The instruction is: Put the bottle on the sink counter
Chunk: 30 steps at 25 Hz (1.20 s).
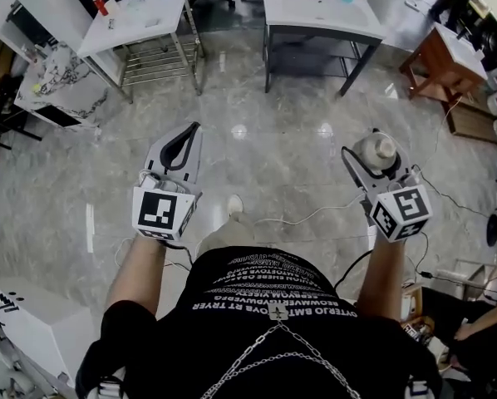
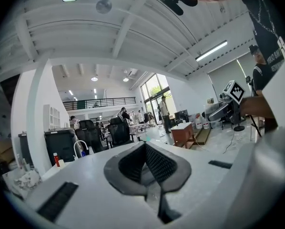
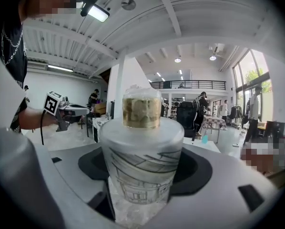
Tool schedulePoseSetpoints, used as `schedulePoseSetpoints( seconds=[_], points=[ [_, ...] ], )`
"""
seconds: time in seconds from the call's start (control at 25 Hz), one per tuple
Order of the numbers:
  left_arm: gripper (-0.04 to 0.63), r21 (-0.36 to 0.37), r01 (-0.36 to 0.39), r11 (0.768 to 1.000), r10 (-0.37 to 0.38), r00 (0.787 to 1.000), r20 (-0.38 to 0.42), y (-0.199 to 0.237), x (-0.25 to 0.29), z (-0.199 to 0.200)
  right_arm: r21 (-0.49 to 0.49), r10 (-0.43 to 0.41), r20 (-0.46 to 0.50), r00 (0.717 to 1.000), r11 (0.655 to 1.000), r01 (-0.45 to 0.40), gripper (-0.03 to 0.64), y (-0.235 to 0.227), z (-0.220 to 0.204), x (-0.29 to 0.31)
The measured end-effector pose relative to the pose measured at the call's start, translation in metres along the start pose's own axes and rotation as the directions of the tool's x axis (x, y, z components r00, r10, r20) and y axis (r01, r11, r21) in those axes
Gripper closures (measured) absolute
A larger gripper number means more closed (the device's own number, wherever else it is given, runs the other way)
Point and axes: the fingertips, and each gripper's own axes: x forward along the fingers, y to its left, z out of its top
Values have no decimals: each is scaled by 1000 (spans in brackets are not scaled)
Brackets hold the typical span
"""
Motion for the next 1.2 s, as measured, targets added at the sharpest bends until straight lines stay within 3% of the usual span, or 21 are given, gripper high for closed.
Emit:
schedulePoseSetpoints(
  seconds=[0.16,0.28,0.4,0.48,0.6,0.84,1.2],
  points=[
    [591,90,133,987,-132,991,-8,21,29,-2,-6,5,-23,1000,1000,-5,282,-4,12,41],
    [590,204,242,949,-227,969,-93,38,40,-23,-18,4,-35,999,1000,-5,282,-9,23,68],
    [591,264,218,939,-201,975,-90,70,65,-27,-11,-1,-21,1000,1000,0,282,-13,33,92],
    [591,220,136,966,-137,991,-14,97,87,-14,3,-6,-16,1000,1000,7,282,-15,39,113],
    [589,81,60,995,-66,996,68,127,119,-2,4,-13,-22,1000,1000,13,282,-16,47,144],
    [591,-6,47,999,-47,997,54,158,162,-17,1,-47,-20,999,999,47,282,-18,68,190],
    [591,-12,123,992,-122,991,62,188,179,-23,-14,-88,-29,996,996,87,282,-4,85,219]
  ],
)
